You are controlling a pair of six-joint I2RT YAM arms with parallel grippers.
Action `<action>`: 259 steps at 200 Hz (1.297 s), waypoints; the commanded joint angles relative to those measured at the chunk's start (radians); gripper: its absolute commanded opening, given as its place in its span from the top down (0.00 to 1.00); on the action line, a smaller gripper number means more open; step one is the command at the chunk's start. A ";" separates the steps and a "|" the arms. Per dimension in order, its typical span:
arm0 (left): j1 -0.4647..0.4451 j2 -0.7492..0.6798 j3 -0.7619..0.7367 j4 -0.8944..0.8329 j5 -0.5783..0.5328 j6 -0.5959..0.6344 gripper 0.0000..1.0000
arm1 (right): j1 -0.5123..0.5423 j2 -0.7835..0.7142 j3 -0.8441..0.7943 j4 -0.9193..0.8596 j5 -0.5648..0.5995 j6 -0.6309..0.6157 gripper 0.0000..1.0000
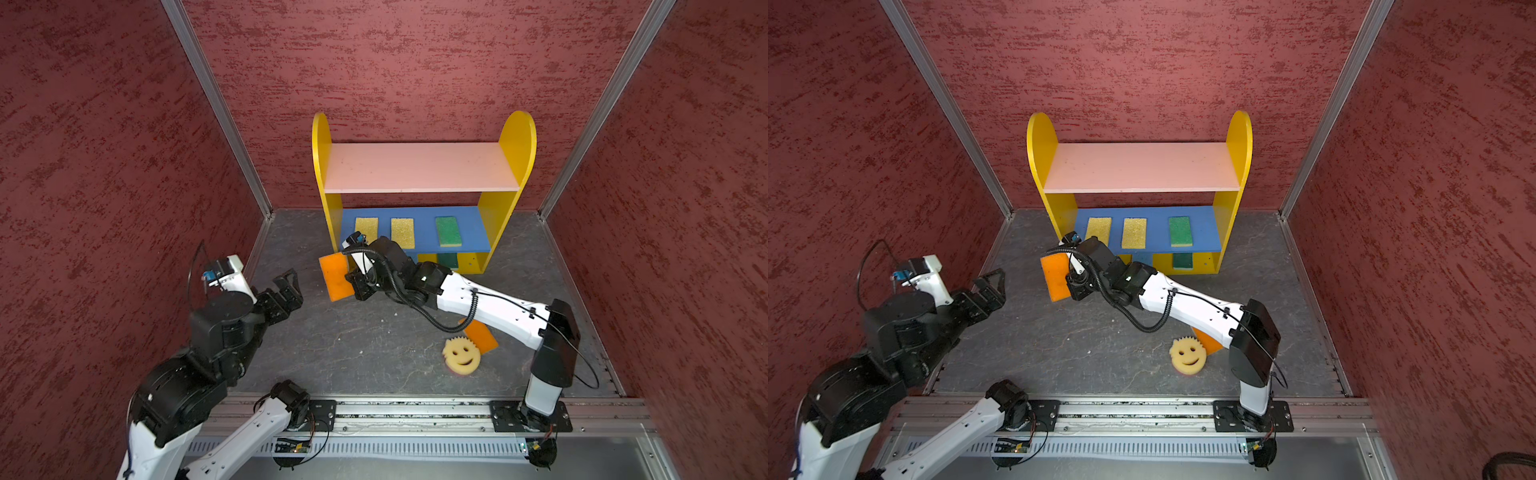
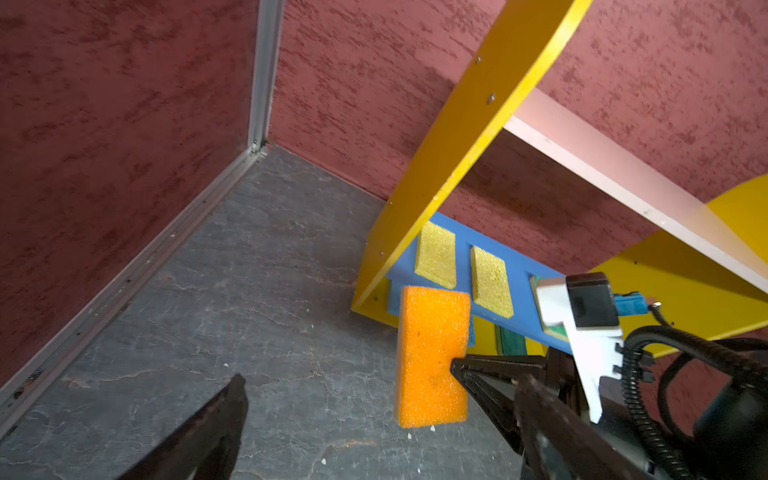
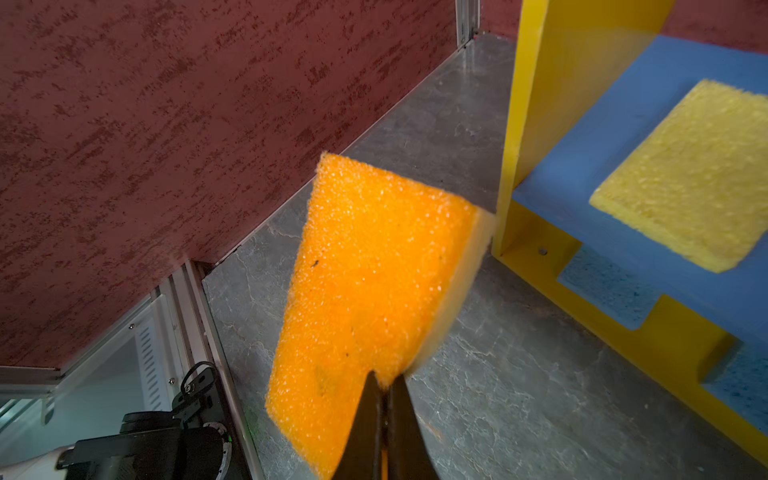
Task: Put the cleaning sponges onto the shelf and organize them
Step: 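Grasp the orange sponge with the right gripper and lift it upright, then carry the orange sponge to the pink shelf with right gripper while left approaches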
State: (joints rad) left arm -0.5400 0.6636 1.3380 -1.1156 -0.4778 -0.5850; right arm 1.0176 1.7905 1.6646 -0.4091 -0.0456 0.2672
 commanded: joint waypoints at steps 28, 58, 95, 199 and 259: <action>-0.004 0.059 0.011 0.160 0.255 0.112 0.03 | -0.056 -0.118 0.009 -0.036 0.074 -0.094 1.00; -0.004 0.123 0.090 0.205 0.290 0.167 0.03 | -0.087 -0.131 0.101 -0.072 0.108 -0.154 1.00; -0.006 0.224 0.205 0.294 0.323 0.272 0.04 | -0.098 -0.126 0.245 -0.084 0.177 -0.260 1.00; -0.071 0.612 0.718 0.328 0.347 0.452 0.03 | -0.099 0.021 0.791 -0.056 0.282 -0.364 1.00; -0.070 0.605 0.721 0.410 0.353 0.460 0.29 | -0.100 0.090 0.819 -0.095 0.315 -0.336 1.00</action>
State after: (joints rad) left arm -0.6064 1.2785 2.0624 -0.7689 -0.1318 -0.1532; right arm 0.9207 1.8355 2.4672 -0.4759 0.2150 -0.0662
